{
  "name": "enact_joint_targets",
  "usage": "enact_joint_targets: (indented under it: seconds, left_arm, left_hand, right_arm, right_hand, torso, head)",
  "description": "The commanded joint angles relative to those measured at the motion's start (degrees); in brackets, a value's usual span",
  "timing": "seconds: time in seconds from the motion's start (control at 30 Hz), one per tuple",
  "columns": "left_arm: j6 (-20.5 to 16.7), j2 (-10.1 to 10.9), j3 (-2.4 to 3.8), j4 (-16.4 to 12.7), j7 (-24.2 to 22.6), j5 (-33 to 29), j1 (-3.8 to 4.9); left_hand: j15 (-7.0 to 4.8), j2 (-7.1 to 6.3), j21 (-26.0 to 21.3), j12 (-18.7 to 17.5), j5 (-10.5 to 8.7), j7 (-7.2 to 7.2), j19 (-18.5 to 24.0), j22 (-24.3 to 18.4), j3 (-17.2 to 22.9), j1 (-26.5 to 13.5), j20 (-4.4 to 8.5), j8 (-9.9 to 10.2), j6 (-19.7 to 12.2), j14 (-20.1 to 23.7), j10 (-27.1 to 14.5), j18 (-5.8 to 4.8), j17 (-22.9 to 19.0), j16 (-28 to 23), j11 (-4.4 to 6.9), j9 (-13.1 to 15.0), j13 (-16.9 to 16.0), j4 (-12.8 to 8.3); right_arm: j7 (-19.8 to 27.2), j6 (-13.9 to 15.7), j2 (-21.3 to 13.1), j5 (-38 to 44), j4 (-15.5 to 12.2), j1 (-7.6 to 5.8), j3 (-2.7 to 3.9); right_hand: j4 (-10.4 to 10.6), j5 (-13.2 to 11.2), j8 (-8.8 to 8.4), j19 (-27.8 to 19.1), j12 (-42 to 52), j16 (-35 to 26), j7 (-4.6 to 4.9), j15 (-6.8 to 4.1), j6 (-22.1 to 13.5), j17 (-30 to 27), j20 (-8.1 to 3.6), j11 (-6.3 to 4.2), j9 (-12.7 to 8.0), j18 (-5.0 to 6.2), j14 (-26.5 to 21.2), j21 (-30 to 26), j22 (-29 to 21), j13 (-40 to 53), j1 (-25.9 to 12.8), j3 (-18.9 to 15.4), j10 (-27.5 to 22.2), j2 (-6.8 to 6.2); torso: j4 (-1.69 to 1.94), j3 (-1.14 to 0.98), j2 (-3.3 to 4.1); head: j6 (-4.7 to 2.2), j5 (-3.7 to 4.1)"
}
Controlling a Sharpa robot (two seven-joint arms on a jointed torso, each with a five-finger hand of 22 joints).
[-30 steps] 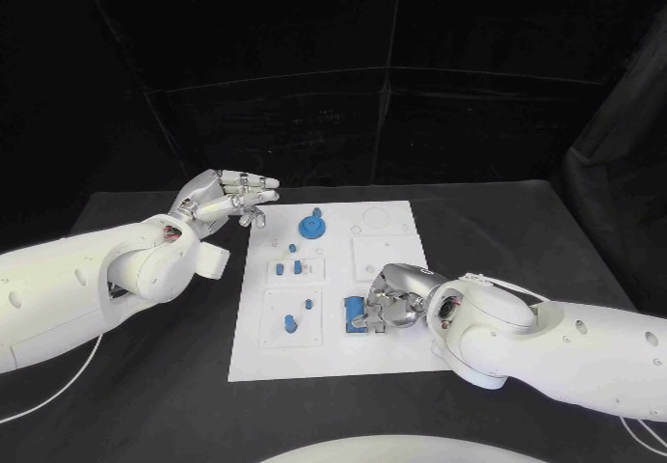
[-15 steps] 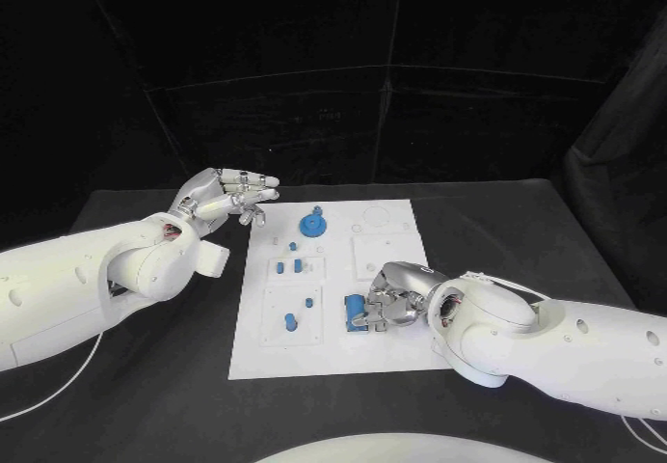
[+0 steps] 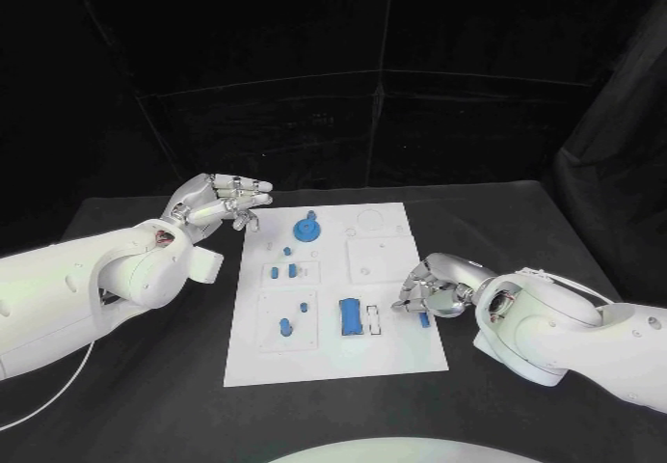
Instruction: Assemble the parts on the task board
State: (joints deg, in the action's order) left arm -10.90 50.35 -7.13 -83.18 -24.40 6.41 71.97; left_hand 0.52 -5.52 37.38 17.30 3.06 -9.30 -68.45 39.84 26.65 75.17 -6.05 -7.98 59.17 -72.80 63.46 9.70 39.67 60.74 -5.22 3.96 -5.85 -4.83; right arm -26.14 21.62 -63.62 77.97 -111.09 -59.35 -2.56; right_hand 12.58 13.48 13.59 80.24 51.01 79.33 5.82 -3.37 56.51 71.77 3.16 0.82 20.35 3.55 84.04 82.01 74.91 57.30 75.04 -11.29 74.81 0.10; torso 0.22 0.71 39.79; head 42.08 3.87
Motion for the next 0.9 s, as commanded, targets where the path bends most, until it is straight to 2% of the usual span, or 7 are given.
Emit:
enact_joint_targets:
  seconds: [0.03,0.13,0.2,0.27,0.3,0.63,0.9]
  left_arm:
    - [0.6,-0.2,0.01,0.0,-0.2,-0.2,0.09]
    - [0.6,-0.3,-0.02,0.0,-0.3,-0.2,0.09]
    - [0.6,-0.3,-0.05,0.0,-0.3,-0.2,0.08]
    - [0.6,-0.3,-0.10,0.0,-0.3,-0.2,0.08]
    - [0.6,-0.4,-0.12,0.0,-0.3,-0.2,0.08]
    - [0.7,-0.3,-0.30,0.0,-0.3,-0.2,0.08]
    - [0.7,-0.3,-0.37,0.0,-0.3,-0.2,0.08]
  left_hand:
    - [-0.09,0.50,-0.3,0.4,-0.15,-0.28,0.3,-0.1,-0.3,-0.2,-0.10,-0.2,-0.2,0.4,-0.3,0.77,-0.1,-0.2,-0.01,-0.1,-0.1,-0.2]
    - [-0.09,0.50,-0.3,0.4,-0.15,-0.28,0.3,-0.1,-0.3,-0.2,-0.10,-0.2,-0.2,0.4,-0.3,0.77,-0.1,-0.2,-0.01,-0.1,-0.1,-0.2]
    - [-0.09,0.50,-0.3,0.4,-0.15,-0.28,0.3,-0.1,-0.3,-0.2,-0.10,-0.2,-0.2,0.4,-0.3,0.77,-0.1,-0.2,-0.01,-0.1,-0.1,-0.2]
    - [-0.09,0.50,-0.3,0.4,-0.15,-0.28,0.3,-0.1,-0.3,-0.2,-0.10,-0.2,-0.2,0.4,-0.3,0.77,-0.1,-0.2,-0.01,-0.1,-0.1,-0.2]
    - [-0.09,0.50,-0.3,0.4,-0.15,-0.28,0.3,-0.1,-0.3,-0.2,-0.10,-0.2,-0.2,0.4,-0.3,0.77,-0.1,-0.2,-0.01,-0.1,-0.1,-0.2]
    - [-0.09,0.50,-0.3,0.4,-0.15,-0.28,0.3,-0.1,-0.3,-0.2,-0.10,-0.2,-0.2,0.4,-0.3,0.77,-0.1,-0.2,-0.01,-0.1,-0.1,-0.2]
    - [-0.09,0.50,-0.3,0.4,-0.15,-0.28,0.3,-0.1,-0.3,-0.2,-0.10,-0.2,-0.2,0.4,-0.3,0.77,-0.1,-0.2,-0.01,-0.1,-0.1,-0.2]
  right_arm:
    - [2.5,-0.3,-1.3,-1.4,-0.3,-0.22,-0.01]
    - [0.8,-1.5,-2.4,1.8,-0.1,-0.33,-0.01]
    - [-0.4,-2.7,-2.8,4.1,0.0,-0.36,-0.01]
    - [-1.3,-3.9,-3.0,5.5,0.3,-0.38,-0.02]
    - [-1.6,-4.4,-3.0,6.1,0.4,-0.38,-0.02]
    - [-4.0,-9.6,-1.3,11.5,2.6,-0.31,-0.06]
    - [-4.6,-12.3,-0.1,13.8,4.0,-0.26,-0.07]
  right_hand:
    - [-0.2,0.5,-0.33,0.0,-0.1,-0.1,-0.11,0.51,-0.1,0.2,0.42,0.23,-0.2,-0.23,2.7,-0.1,1.7,0.1,0.6,-0.1,-0.1,0.19]
    - [-0.2,0.7,-0.26,0.4,0.0,0.1,-0.24,0.48,0.7,0.5,0.45,0.15,-0.3,-0.32,2.7,0.1,2.1,0.2,0.8,-0.2,0.1,0.48]
    - [-0.1,1.0,-0.18,0.5,0.0,0.1,-0.38,0.41,1.4,0.6,0.43,0.04,-0.4,-0.36,2.8,0.2,2.3,0.2,0.8,-0.5,0.2,0.52]
    - [0.5,1.1,-0.05,0.5,0.0,0.1,-0.58,0.31,2.2,0.6,0.37,-0.10,-0.5,-0.35,2.8,0.2,2.3,0.2,0.1,-1.2,0.4,0.39]
    - [0.9,1.0,0.08,0.5,0.0,0.1,-0.70,0.25,2.6,0.6,0.33,-0.18,-0.5,-0.34,2.8,0.2,2.3,0.3,-0.4,-1.6,0.5,0.31]
    - [1.5,0.8,0.67,0.6,-0.1,0.1,-1.13,-0.01,3.9,0.6,0.12,-0.52,-0.3,-0.38,2.8,0.3,2.4,0.3,-0.6,-2.4,0.6,0.22]
    - [1.5,0.8,0.79,0.5,-0.4,-0.1,-1.22,-0.06,4.1,0.4,0.08,-0.58,-0.2,-0.34,2.7,0.2,2.3,0.1,-0.4,-2.5,0.5,0.26]
  torso:
    - [-0.26,-0.04,0.02]
    - [-0.41,-0.18,0.02]
    - [-0.24,-0.10,0.04]
    - [-0.24,-0.14,0.07]
    - [-0.11,-0.05,0.04]
    - [-0.14,-0.03,0.05]
    - [-0.13,-0.02,0.04]
  head:
    - [-0.22,0.46]
    - [-0.32,0.56]
    - [-0.29,0.80]
    - [-0.33,0.83]
    - [-0.31,0.96]
    - [-0.03,0.75]
    - [0.14,0.80]
